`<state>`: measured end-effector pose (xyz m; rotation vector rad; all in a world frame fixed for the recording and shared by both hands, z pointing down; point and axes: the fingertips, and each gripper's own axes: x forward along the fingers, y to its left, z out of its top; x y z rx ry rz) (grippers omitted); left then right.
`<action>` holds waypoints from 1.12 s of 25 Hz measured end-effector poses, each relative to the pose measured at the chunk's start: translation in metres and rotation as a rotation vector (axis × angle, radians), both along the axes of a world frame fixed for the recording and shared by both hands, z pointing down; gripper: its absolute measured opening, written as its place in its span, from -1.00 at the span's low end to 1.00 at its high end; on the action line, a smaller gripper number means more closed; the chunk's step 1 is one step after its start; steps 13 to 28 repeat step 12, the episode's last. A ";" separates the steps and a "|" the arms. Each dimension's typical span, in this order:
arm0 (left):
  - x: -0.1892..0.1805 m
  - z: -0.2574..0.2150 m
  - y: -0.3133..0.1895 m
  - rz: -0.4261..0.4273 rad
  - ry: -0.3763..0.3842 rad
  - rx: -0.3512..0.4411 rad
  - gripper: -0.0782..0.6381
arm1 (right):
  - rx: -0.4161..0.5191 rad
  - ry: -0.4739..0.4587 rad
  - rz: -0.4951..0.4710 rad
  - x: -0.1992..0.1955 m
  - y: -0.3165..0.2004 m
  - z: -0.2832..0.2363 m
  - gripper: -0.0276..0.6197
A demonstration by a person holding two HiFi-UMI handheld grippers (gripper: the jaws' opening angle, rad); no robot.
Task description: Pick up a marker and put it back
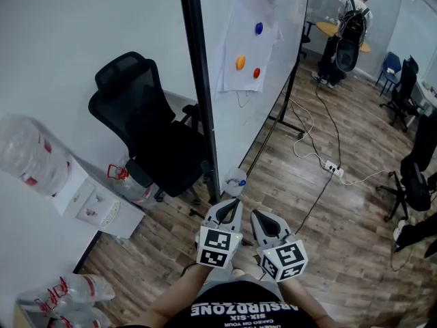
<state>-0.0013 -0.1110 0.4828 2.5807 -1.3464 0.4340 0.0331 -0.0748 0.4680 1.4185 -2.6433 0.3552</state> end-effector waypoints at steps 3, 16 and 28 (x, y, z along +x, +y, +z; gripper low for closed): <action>0.000 -0.001 0.002 0.002 0.001 0.002 -0.76 | 0.001 0.000 0.002 0.001 0.002 -0.001 -0.92; 0.003 -0.006 0.008 0.002 0.007 0.012 -0.76 | 0.002 0.005 0.008 0.004 0.009 -0.002 -0.92; 0.003 -0.006 0.008 0.002 0.007 0.012 -0.76 | 0.002 0.005 0.008 0.004 0.009 -0.002 -0.92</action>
